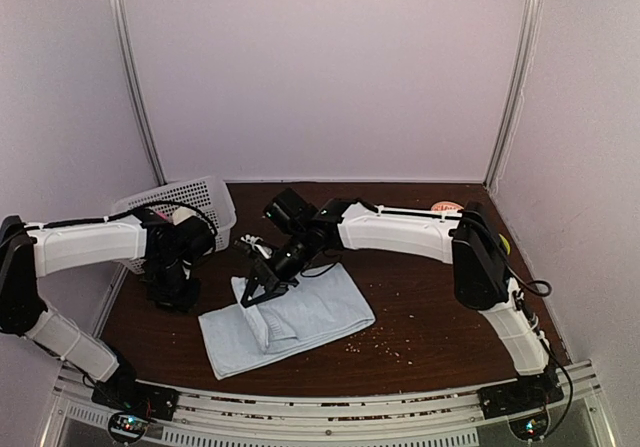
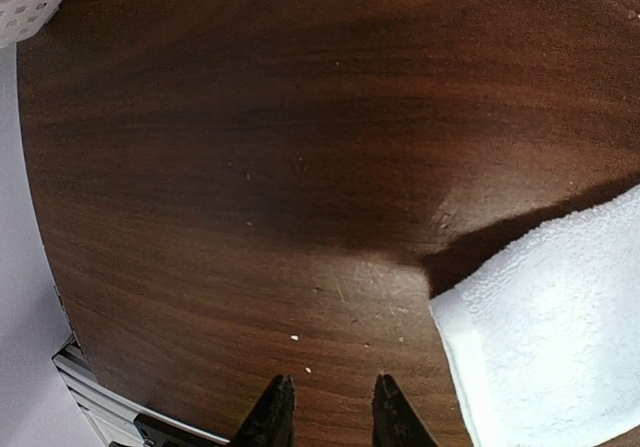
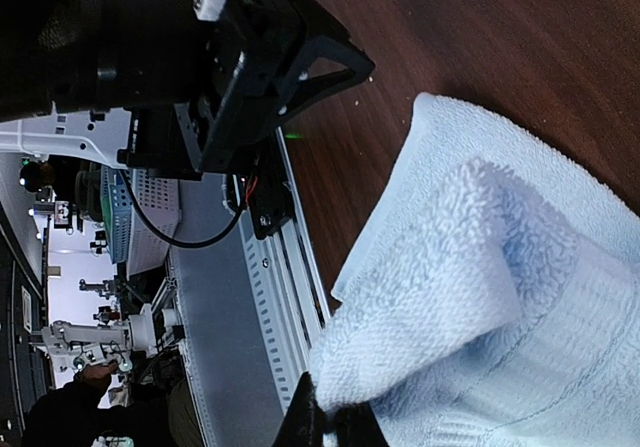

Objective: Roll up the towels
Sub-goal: Fold the towel at the center of the board.

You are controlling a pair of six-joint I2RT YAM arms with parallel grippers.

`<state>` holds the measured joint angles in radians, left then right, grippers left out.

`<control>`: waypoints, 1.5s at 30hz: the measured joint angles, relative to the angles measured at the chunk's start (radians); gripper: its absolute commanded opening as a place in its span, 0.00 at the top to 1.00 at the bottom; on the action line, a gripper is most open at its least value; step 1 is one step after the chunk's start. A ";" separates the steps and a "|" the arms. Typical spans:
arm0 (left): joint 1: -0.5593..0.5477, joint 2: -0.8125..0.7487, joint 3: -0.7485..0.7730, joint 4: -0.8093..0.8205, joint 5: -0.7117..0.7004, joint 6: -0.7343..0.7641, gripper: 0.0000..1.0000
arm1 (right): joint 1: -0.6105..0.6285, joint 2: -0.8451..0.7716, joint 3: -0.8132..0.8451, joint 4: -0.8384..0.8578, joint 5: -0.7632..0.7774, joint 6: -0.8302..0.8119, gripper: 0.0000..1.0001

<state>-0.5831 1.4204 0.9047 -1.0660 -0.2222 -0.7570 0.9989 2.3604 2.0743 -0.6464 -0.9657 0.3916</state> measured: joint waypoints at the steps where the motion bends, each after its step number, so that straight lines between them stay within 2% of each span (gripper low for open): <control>1: 0.000 -0.003 -0.007 -0.001 0.000 0.000 0.73 | 0.004 0.000 0.002 0.016 0.000 0.010 1.00; 14: 0.038 -0.107 -0.014 -0.027 -0.023 0.000 0.73 | 0.079 0.020 0.014 0.161 -0.009 0.155 1.00; 22: 0.048 -0.113 -0.015 -0.028 -0.029 0.006 0.73 | 0.121 0.147 0.064 0.252 -0.033 0.234 1.00; 30: 0.050 -0.138 -0.017 -0.032 -0.029 0.006 0.73 | 0.107 0.262 0.080 0.392 -0.025 0.350 1.00; 38: 0.050 -0.149 -0.017 -0.040 -0.030 0.006 0.74 | 0.095 0.249 0.067 0.461 0.013 0.386 1.00; 45: 0.050 -0.161 -0.011 -0.066 -0.050 0.006 0.74 | 0.060 0.104 -0.024 0.405 0.095 0.343 1.00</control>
<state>-0.5335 1.2591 0.8932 -1.1324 -0.2722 -0.7506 1.0592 2.4645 2.0502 -0.2417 -0.8711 0.7345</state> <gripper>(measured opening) 0.262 0.009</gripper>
